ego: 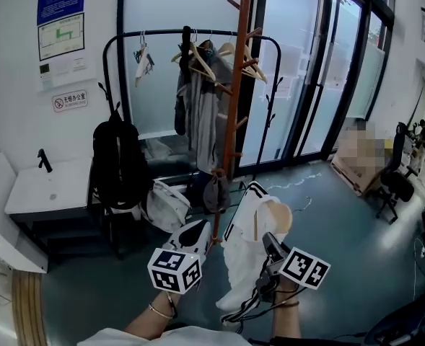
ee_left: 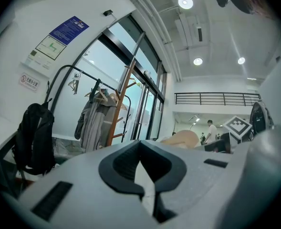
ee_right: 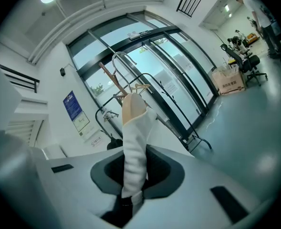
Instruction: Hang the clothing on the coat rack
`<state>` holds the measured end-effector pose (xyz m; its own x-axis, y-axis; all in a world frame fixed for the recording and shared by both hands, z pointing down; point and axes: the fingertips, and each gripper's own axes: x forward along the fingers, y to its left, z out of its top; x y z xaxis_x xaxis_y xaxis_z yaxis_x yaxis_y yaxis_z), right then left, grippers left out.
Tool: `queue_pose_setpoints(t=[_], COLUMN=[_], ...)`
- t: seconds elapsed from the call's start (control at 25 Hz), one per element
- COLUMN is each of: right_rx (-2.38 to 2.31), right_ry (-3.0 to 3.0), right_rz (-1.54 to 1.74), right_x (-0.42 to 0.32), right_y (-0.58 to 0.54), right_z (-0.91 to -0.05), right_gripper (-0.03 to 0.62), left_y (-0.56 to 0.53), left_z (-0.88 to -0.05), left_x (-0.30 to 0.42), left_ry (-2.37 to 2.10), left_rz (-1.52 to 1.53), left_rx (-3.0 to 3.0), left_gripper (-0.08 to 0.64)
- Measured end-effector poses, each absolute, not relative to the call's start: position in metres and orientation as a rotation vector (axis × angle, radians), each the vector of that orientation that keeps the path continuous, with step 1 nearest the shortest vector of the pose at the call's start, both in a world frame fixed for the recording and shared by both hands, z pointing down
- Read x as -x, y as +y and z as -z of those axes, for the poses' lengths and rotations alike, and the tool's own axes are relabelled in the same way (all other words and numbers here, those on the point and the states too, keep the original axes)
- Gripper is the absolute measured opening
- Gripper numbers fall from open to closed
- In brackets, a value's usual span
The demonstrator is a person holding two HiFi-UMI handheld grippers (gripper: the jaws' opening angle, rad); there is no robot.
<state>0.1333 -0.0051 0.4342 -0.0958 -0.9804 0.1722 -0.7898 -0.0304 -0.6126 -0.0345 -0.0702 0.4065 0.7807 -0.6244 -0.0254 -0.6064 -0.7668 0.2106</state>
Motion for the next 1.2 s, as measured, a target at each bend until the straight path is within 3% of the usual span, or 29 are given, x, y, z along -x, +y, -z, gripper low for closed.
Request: queue_pose_setpoints(t=[1.2], right_rx=[1.892], right_ry=[1.925], right_rz=[0.840], right_x=[-0.253], right_y=[-0.151], right_z=[-0.436], right_gripper=[0.064], left_y=[-0.254], left_z=[-0.418], left_x=[-0.085], left_ry=[-0.931], left_rz=[0.189], left_rx=[-2.743], left_gripper=[0.008])
